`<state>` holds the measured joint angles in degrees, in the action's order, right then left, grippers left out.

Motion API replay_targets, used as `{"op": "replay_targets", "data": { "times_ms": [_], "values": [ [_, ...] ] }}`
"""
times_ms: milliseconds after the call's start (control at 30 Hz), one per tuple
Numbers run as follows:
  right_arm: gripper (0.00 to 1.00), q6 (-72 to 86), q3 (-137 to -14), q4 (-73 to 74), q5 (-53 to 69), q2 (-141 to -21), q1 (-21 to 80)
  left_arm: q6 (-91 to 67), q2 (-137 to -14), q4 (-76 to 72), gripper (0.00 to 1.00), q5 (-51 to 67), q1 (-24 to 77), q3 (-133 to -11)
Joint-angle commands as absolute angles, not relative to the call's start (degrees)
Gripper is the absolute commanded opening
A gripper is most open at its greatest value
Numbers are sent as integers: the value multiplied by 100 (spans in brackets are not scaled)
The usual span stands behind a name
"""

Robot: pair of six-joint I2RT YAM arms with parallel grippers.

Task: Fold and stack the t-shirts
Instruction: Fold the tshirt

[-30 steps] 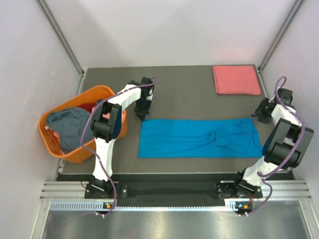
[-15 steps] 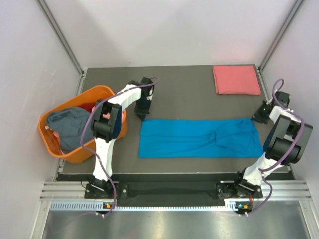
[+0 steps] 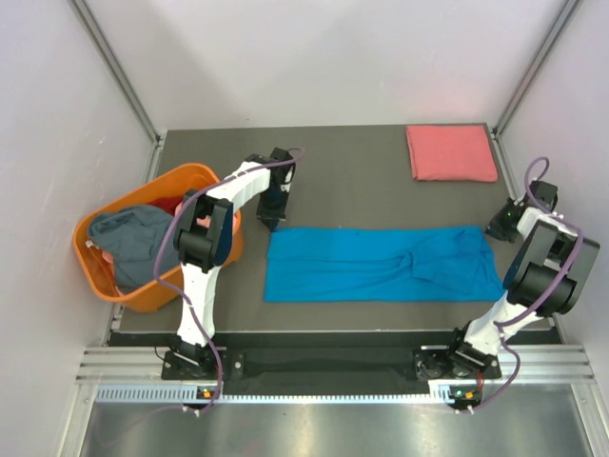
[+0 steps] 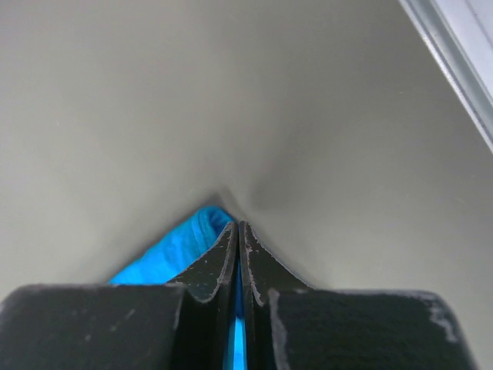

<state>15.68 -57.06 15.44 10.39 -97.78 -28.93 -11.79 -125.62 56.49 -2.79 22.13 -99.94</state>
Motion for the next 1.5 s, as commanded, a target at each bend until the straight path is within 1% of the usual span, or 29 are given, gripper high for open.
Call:
{"op": "replay_targets", "data": {
  "times_ms": [0,67,100,133,200,233,533,800,900,1100,1133,1167,1200,1233,1367,1467],
  "values": [
    [0,1635,-5766,1362,1028,-9527,-3014,-1151,-12507,5651,0,-624,2144,-9896],
    [0,1644,-5766,1362,1159,-9475,-3006,-1151,-12472,5634,0,-607,2136,-9879],
    [4,1644,-5774,1397,1282,-9449,-3006,-1151,-12472,5634,0,-606,2144,-9888],
    [17,1644,-5783,1493,1309,-9361,-3006,-1151,-12463,5642,0,-598,2136,-9896],
    [28,1635,-5757,1538,1345,-9264,-3015,-1160,-12454,5643,0,-589,2136,-9888],
    [30,1635,-5731,1538,1371,-9159,-3006,-1169,-12454,5643,0,-571,2136,-9879],
    [33,1608,-5537,1459,1670,-9176,-2988,-1169,-12428,5616,0,-536,2136,-9879],
    [31,1600,-5423,1424,1661,-9299,-2971,-1160,-12428,5634,0,-571,2144,-9879],
    [28,1626,-5388,1371,1714,-9325,-2971,-1160,-12428,5634,0,-571,2136,-9870],
    [29,1678,-5300,1301,1731,-9343,-2971,-1169,-12428,5634,0,-562,2136,-9870],
    [27,1679,-5309,1301,1731,-9343,-2971,-1169,-12436,5634,0,-571,2144,-9879],
    [22,1679,-5300,1301,1740,-9351,-2971,-1169,-12437,5634,0,-571,2145,-9870],
    [15,1687,-5309,1301,1714,-9352,-2979,-1169,-12437,5634,0,-589,2145,-9870],
    [0,1705,-5309,1309,1662,-9325,-2979,-1169,-12445,5634,0,-615,2136,-9861],
    [0,1819,-5204,1213,1223,-9202,-3023,-1213,-12445,5634,0,-764,2144,-9818],
    [0,1968,-5063,994,1178,-9167,-3111,-1274,-12445,5642,0,-975,2136,-9782]
  ]
}}
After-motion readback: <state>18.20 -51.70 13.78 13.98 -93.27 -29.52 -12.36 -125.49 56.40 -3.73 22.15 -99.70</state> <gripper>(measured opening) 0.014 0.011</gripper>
